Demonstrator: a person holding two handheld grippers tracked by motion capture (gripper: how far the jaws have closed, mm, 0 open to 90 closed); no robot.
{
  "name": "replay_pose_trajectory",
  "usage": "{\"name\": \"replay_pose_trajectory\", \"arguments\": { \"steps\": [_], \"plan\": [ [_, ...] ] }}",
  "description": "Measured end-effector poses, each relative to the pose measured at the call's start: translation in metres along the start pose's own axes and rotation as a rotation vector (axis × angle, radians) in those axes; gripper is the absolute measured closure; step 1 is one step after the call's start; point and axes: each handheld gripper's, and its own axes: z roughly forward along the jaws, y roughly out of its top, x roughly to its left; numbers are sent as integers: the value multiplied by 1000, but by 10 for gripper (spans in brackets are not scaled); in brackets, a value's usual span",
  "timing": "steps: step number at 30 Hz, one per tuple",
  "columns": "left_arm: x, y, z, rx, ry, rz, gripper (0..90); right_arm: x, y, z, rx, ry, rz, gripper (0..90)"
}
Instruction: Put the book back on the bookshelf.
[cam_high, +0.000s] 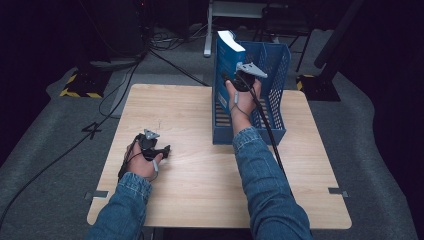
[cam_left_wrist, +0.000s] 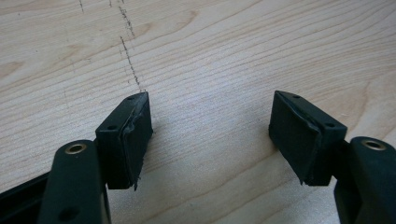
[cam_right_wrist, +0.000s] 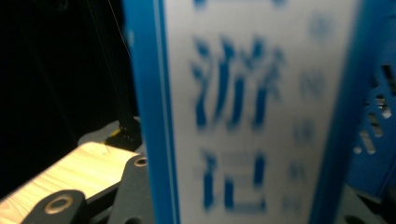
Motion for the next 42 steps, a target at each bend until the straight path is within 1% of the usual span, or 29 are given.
{"name": "replay_pose_trajectory", "arguments": {
  "steps": [4,6,11,15,19,20,21,22,24,25,30,38,39,42],
  "plan": [
    [0,0,0,-1,0,0,304,1,-8,10,34,-25,-20,606],
    [0,0,0,-1,-1,0,303,2,-12,14,50,-34,-21,606],
    [0,0,0,-1,-1,0,303,9,-17,20,74,-46,-52,605],
    [0,0,0,0,-1,0,303,11,-23,22,83,-54,-52,605],
    [0,0,0,0,-1,1,303,11,-34,25,92,-63,-54,605],
    [0,0,0,0,-1,1,303,11,-34,25,92,-63,-54,605],
    [0,0,0,0,-1,1,303,11,-40,27,104,-67,-52,605],
    [0,0,0,0,-1,1,303,11,-43,28,104,-69,-53,605],
    [0,0,0,0,-1,3,304,10,-46,29,113,-69,-48,605],
    [0,0,0,0,-1,4,304,9,-51,31,109,-63,-39,605],
    [0,0,0,1,-2,3,304,10,-53,30,106,-73,-43,603],
    [-1,0,0,1,0,4,304,14,-64,28,60,-106,-40,599],
    [-1,0,0,1,-1,3,304,15,-64,28,59,-115,-42,598],
    [-1,0,0,1,-1,3,304,16,-64,31,54,-122,-40,599]
  ]
}}
